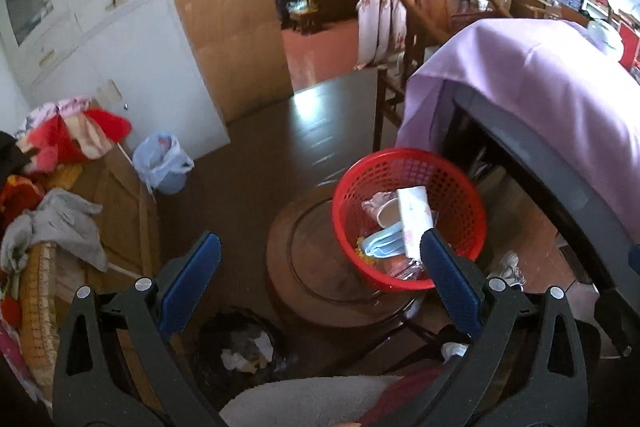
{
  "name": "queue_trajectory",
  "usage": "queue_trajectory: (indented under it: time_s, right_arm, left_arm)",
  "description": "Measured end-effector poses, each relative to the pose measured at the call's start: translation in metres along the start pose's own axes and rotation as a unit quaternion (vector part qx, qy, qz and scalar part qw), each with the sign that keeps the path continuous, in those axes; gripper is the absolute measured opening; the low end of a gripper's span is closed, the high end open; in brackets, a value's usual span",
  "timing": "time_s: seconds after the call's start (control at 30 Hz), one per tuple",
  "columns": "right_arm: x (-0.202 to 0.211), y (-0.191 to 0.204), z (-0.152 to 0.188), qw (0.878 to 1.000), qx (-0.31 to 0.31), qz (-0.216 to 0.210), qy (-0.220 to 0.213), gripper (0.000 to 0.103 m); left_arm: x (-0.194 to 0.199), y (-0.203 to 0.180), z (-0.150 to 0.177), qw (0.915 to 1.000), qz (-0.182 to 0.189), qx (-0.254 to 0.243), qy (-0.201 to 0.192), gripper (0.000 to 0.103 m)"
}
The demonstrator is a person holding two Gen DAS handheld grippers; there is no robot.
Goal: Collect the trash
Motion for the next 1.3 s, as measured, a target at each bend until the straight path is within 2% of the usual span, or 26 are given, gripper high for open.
queue_trajectory:
  time_s: [0.23,0.43,0.77,1.3]
  right_arm:
    - [-0.036,-0.004,-0.01,0.998,-0.014,0.031,0.045,0.094]
    - [-0.065,0.004,-0.016,0.996,0.003,0.052,0.076,0.094]
    - [-0.095,0.016,-0.019,0.992,0.039,0.059,0.107,0.094]
    - [-0.111,0.015,-0.018,0.988,0.037,0.059,0.135,0.094]
  left_arm:
    - [-0.029,-0.002,0.004,0.9997,-0.019,-0.001,0.015,0.096]
    - [-0.048,0.002,0.005,0.9987,0.009,0.005,0.05,0.096]
    - [-0.074,0.01,0.009,0.9949,0.022,0.023,0.095,0.096]
    - [-0.079,0.007,0.01,0.9938,0.037,0.016,0.104,0.096]
Point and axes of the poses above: each gripper's, at about its wrist camera, not at the fingertips, and x roughly against the way its jaws point, y to its left, z to its underside, the point moved 2 cm from there along -x, roughly the way its jaws point, and after that the axes turned 8 degrees about y, right-handed, at the moved point
